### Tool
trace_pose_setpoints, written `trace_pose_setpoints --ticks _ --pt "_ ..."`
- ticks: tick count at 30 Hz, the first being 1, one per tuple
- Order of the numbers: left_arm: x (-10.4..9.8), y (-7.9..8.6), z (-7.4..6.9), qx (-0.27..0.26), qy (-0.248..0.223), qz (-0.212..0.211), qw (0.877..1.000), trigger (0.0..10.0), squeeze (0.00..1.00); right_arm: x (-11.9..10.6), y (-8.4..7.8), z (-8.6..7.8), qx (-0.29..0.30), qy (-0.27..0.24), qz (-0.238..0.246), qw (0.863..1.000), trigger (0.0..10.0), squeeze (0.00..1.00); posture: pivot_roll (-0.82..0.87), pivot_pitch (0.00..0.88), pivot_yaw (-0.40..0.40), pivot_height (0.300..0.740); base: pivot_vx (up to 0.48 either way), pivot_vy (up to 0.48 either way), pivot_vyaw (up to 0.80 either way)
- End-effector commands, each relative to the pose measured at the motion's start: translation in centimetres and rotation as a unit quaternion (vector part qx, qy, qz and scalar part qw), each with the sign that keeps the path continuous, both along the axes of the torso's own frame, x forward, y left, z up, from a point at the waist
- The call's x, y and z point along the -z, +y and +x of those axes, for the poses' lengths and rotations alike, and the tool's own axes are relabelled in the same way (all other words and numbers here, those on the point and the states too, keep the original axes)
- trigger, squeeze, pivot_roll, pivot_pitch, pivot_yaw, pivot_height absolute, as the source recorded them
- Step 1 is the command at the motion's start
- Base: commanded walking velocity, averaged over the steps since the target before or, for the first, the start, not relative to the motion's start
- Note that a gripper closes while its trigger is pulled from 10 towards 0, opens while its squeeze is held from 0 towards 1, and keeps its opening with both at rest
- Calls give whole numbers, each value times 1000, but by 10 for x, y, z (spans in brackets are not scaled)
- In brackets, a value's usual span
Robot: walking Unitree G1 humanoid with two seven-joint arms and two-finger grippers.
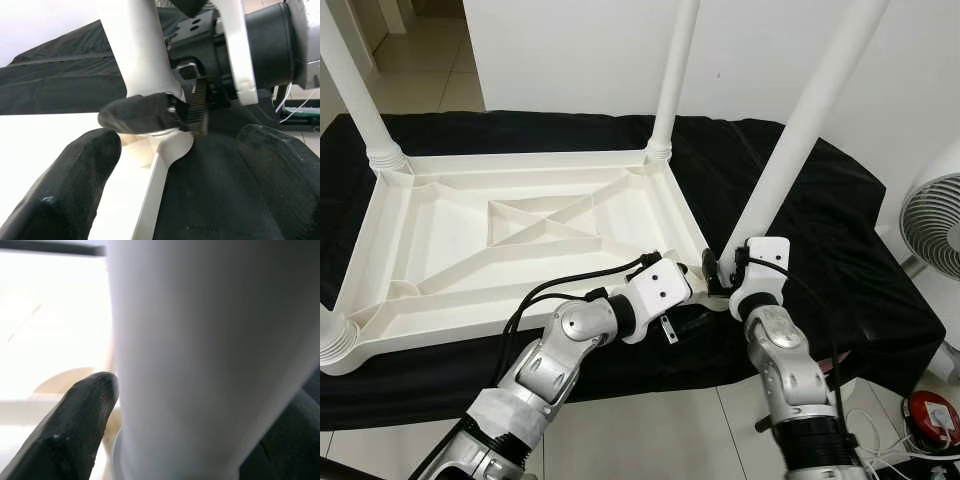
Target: Building children table
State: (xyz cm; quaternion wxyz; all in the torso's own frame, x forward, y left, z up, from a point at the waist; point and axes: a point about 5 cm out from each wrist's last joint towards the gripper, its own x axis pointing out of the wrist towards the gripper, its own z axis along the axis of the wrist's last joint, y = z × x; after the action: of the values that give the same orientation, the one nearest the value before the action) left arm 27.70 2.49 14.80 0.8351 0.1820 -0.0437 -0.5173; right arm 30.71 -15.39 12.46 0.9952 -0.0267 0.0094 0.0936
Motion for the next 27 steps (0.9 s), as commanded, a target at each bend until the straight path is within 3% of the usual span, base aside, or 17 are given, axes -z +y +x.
trace_pose_setpoints --ticks 1,4,6,14,16,18,19,20,27 --pt "0 -1 2 -8 -7 -1 1000 10000 0 1 2 1 -44 0 5 999 10000 0 -55 0 -83 740 0 0 0" --pt "-1 -1 3 -9 -7 -1 1000 10000 0 0 -2 3 -78 -16 -20 997 10000 0 -54 0 -84 740 0 0 0" --pt "-1 -3 1 -5 -7 -1 1000 10000 0 2 -8 6 -131 -23 -55 990 10000 0 -54 0 -80 740 0 0 0" --pt "0 -8 -3 4 -4 -3 1000 10000 0 -4 -19 18 -191 -33 -65 979 10000 0 -54 0 -74 740 0 0 0" --pt "0 -10 -5 8 -5 1 1000 10000 0 -7 -22 27 -214 -33 -86 972 3098 0 -43 0 -78 740 0 0 0" --pt "0 -10 -5 8 -5 2 1000 10000 0 -8 -23 29 -219 -32 -90 971 3098 0 -43 0 -78 740 0 0 0" --pt "1 -9 -5 8 -5 2 1000 10000 0 -7 -24 30 -222 -28 -91 970 824 0 -43 0 -78 740 0 0 0" --pt "1 -9 -5 7 -5 2 1000 10000 0 -6 -25 32 -227 -25 -97 969 0 0 -39 0 -81 740 0 0 0" --pt "1 -7 -5 1 -4 1 1000 10000 0 5 -30 29 -248 0 -96 964 0 0 -33 0 -86 740 0 0 0"
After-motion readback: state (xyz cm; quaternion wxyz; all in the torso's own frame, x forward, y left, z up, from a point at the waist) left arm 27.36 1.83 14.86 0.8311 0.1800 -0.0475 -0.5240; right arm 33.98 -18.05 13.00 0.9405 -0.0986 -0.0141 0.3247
